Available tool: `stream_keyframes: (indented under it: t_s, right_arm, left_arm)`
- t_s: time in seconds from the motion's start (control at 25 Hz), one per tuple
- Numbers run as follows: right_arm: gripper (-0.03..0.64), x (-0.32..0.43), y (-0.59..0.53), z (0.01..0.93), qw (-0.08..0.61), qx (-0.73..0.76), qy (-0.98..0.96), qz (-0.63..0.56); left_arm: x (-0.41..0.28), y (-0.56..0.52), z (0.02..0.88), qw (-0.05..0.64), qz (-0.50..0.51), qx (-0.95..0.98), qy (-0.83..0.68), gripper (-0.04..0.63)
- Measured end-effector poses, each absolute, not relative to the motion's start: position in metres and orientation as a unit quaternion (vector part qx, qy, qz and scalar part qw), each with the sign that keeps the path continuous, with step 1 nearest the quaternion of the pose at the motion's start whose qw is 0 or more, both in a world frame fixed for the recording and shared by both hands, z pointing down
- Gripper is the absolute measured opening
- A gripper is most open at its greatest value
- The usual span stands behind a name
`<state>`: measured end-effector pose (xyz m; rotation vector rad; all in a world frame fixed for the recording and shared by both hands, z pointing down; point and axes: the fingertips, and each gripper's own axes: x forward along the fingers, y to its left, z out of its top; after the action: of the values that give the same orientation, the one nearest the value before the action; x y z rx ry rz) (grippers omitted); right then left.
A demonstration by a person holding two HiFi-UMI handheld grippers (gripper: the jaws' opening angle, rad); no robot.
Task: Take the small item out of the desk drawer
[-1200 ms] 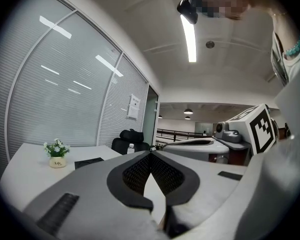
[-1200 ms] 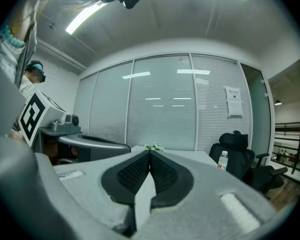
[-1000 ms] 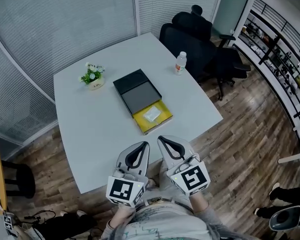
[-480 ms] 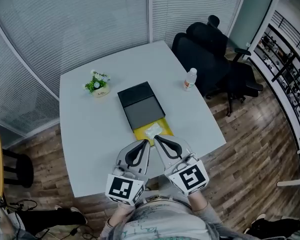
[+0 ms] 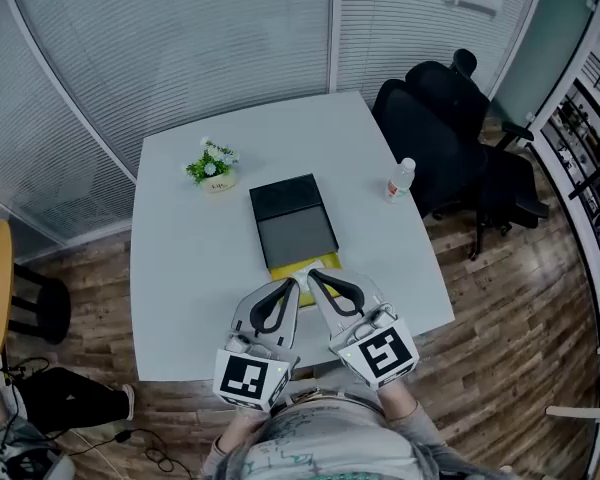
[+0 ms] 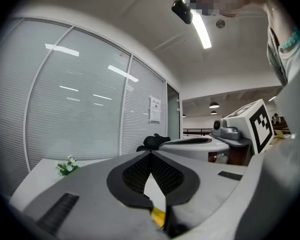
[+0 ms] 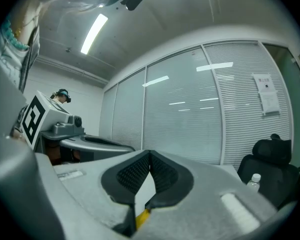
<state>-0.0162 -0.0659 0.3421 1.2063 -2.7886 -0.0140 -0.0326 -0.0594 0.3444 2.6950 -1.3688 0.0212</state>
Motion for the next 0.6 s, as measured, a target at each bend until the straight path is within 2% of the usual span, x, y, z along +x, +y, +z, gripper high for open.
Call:
stream_keyframes:
  t_s: [0.6]
  right_arm:
    - [0.003,-0.004,-0.093,0.357,0.072,0.322,-0.944,-0.016]
  left_arm:
    - [-0.021,-0.086,0.354,0.048,0.018,0.859,-0.509,-0.003]
